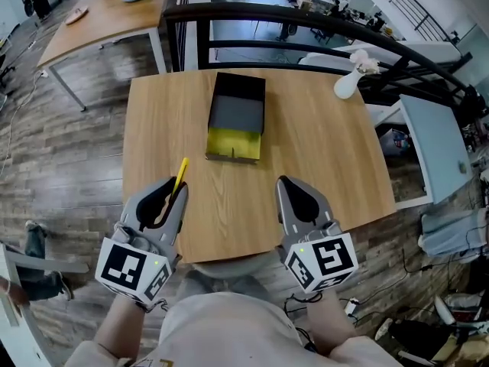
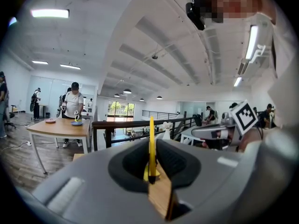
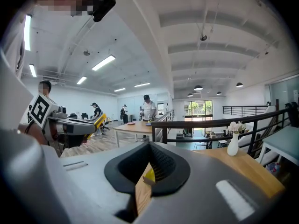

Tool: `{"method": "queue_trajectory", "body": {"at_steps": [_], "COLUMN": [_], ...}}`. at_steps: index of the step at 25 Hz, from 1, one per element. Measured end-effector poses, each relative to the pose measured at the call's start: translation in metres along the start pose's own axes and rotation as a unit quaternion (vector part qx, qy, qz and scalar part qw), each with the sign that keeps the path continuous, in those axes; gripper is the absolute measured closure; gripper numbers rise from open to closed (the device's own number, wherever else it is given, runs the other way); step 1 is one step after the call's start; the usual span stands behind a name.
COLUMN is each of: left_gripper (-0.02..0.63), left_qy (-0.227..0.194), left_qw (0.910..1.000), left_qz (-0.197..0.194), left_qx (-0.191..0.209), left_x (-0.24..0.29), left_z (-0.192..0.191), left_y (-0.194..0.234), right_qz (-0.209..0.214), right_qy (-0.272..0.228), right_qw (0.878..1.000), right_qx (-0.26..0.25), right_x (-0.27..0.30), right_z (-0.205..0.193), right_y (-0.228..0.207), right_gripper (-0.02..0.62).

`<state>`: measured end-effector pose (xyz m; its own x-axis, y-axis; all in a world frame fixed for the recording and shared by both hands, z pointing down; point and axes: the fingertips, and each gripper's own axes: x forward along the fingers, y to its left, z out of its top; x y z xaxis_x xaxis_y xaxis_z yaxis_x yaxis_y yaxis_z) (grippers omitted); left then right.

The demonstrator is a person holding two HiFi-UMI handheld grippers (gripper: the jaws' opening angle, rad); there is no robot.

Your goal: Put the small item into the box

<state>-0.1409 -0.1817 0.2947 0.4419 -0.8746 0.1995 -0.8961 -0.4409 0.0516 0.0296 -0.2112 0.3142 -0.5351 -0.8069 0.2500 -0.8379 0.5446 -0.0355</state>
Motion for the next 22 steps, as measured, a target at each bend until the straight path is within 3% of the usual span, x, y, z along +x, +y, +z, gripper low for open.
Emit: {"method": "queue_trajectory", "body": {"at_steps": [6, 12, 22], "left_gripper": [0.557, 0.557, 0.557], "left_qy": [0.002, 0.009, 0.043], "left_qw": [0.9998, 0.9989, 0.9966], "left_qz": [0.003, -0.019, -0.051], "left_qx": [0.021, 0.042, 0.048], "left_x": [0.025, 0.073, 0.165], "left_z": [0.007, 0.01, -0.021], "left_y": [0.009, 0.014, 0.026], "right_qz": [-0.002, -0.009, -0.012], "right_qy": [-0.004, -0.01, -0.008], "right_qw": [1.0, 1.0, 1.0], "right_qx": [0.002, 0.002, 0.014], "right_x": [0.017, 0.047, 0.105], "right_z": [0.0, 0.003, -0.008], "right_y": [-0.017, -0.039, -0.074], "right_gripper": [0.595, 0.595, 0.595]}}
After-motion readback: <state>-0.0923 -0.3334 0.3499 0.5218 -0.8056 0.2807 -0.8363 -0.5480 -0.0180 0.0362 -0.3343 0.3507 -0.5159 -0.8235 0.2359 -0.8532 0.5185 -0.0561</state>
